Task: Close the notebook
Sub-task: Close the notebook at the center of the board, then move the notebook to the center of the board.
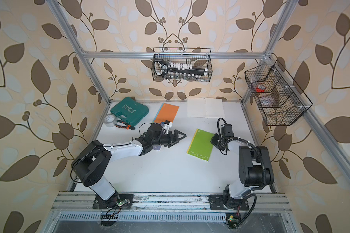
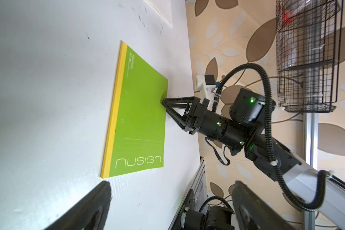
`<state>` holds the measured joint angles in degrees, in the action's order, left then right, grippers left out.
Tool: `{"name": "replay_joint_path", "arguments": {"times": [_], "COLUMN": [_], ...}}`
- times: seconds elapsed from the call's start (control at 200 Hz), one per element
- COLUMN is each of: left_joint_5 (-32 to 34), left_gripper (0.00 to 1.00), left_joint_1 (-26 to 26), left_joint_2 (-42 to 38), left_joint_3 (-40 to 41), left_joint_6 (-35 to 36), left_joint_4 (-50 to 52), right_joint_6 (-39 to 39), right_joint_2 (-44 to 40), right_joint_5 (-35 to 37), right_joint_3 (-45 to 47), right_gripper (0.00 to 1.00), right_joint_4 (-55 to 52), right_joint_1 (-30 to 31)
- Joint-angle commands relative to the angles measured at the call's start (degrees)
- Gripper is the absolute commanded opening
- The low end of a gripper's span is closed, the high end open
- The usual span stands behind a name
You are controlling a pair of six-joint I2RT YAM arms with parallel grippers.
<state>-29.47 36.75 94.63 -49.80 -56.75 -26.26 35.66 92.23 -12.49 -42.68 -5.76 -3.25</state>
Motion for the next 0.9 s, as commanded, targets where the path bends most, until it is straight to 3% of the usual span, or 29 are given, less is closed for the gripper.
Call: {"name": "replay_joint_path", "arguments": {"times": [0.0,0.235,0.325,0.455,0.685,0.895], "left_joint_5": [1.13,2.75,2.84,2.89,3.50,3.61], "left_gripper": [0.96,0.96,0.96,0.96,0.96,0.96], "left_joint_1": [-2.21,-4.81,-5.51,-5.91,-6.10,-7.04], "left_joint_2": [-3.98,-8.33,-9.45,-11.57,-14.86,-15.72], "left_joint_3": [1.95,3.65,4.33,5.61,7.74,7.44], "left_joint_6": [2.06,4.15,4.11,4.19,4.00,4.93], "left_joint_4": [1.85,5.89,6.37,7.40,8.05,9.90], "right_joint_6": [-0.49,3.21,5.48,6.94,8.41,6.49], "right_joint_2": [2.86,4.01,3.83,1.18,-4.76,1.00], "right_joint_5": [-2.97,-1.57,-1.75,-2.11,-0.91,4.02], "right_joint_3": [-0.01,-0.93,-0.52,2.11,7.23,2.01], "right_gripper": [0.30,0.27,0.34,0.38,0.36,0.33], "right_joint_4": [-1.12,-0.76,-0.43,-0.31,-0.11,-0.70], "right_joint_1": [1.08,8.95,10.64,11.80,18.27,22.39]}}
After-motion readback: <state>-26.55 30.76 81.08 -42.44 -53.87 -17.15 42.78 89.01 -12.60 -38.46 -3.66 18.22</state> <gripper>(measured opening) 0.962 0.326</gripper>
